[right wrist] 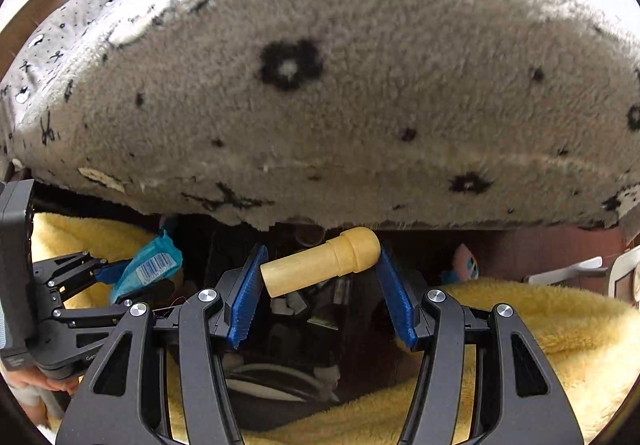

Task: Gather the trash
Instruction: 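Carry the blue packet and yellow tube down to the bin with both tools, then open both tools to drop the packet and tube into the bin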

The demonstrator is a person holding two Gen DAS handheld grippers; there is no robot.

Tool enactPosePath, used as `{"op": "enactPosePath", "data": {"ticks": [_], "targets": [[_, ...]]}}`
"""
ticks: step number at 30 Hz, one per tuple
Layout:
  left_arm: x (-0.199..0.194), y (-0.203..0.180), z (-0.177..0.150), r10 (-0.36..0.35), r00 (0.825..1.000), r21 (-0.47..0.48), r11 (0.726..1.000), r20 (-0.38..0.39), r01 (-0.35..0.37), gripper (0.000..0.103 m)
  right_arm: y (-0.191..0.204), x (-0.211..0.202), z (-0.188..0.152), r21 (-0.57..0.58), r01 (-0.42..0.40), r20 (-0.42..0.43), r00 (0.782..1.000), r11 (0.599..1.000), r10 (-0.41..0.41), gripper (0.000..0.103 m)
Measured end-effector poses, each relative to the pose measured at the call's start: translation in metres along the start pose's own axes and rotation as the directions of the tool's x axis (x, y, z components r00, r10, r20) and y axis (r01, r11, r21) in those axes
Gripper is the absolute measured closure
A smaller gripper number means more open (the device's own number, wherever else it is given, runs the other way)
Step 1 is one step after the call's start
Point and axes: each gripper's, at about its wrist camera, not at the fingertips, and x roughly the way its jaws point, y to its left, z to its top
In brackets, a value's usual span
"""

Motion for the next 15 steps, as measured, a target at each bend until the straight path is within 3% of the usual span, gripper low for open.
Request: {"op": "enactPosePath", "data": {"ticks": [15], "targets": [[0.036, -0.003, 0.008, -0.063, 0.994, -0.002, 0.998, -0.087, 0.064, 0.062, 0.013, 0.053, 0.005, -0.008, -0.092, -0.135, 0.987, 0.996, 0.090, 0.046]]}}
